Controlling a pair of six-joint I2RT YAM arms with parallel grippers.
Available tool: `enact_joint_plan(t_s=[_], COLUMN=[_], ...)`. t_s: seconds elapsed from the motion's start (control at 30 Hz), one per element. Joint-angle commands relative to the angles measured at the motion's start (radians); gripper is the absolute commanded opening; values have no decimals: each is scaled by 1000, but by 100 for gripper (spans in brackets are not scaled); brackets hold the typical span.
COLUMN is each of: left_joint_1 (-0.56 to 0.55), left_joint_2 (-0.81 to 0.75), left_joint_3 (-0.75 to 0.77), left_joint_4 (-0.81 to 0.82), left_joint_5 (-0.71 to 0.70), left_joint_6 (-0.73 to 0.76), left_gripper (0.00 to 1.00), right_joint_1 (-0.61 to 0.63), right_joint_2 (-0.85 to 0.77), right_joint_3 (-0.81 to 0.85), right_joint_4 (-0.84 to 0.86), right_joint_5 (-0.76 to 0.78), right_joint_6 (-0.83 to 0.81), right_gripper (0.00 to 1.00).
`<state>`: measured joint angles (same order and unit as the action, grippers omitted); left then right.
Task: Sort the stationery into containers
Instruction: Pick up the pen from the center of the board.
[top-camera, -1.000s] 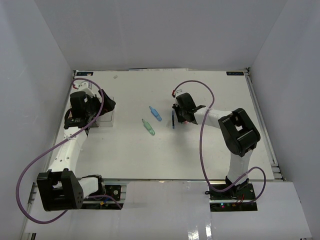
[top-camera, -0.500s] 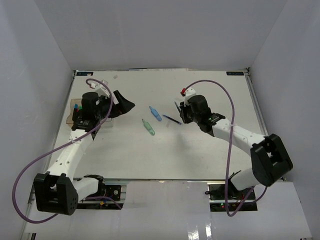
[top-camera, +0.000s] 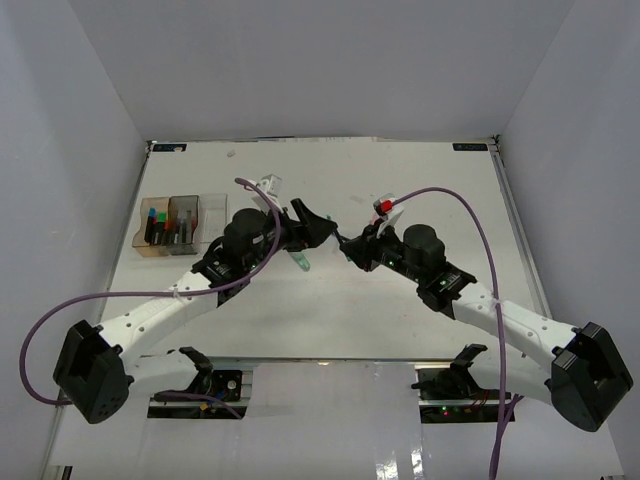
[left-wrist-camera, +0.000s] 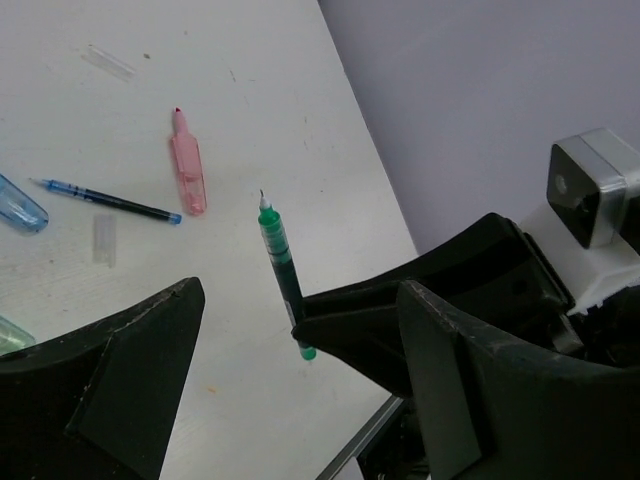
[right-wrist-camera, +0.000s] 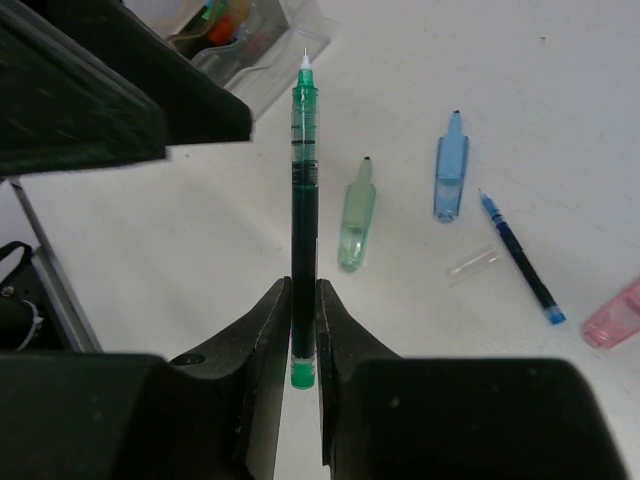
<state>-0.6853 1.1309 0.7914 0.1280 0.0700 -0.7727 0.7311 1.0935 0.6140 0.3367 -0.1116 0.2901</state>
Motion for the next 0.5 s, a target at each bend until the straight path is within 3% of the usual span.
enact_joint_plan(t_s=[0.0,0.2,0.47], left_joint_1=[-77,-146,-180], left_joint_2=[50,125,145], left_joint_3=[17,35,35], left_joint_4=[93,117,150], left_joint_5=[-169,-245,-260], left_joint_6=[-33,-34,-28], left_gripper=[88,79,54], right_joint_1=[14,21,22], right_joint_2=[-43,-70,-78], right_joint_3=[-25,-57,-86], right_joint_4=[159,240,292], right_joint_5=[-46,-66,-71], right_joint_6=[78,135,173], right_gripper=[19,19,19])
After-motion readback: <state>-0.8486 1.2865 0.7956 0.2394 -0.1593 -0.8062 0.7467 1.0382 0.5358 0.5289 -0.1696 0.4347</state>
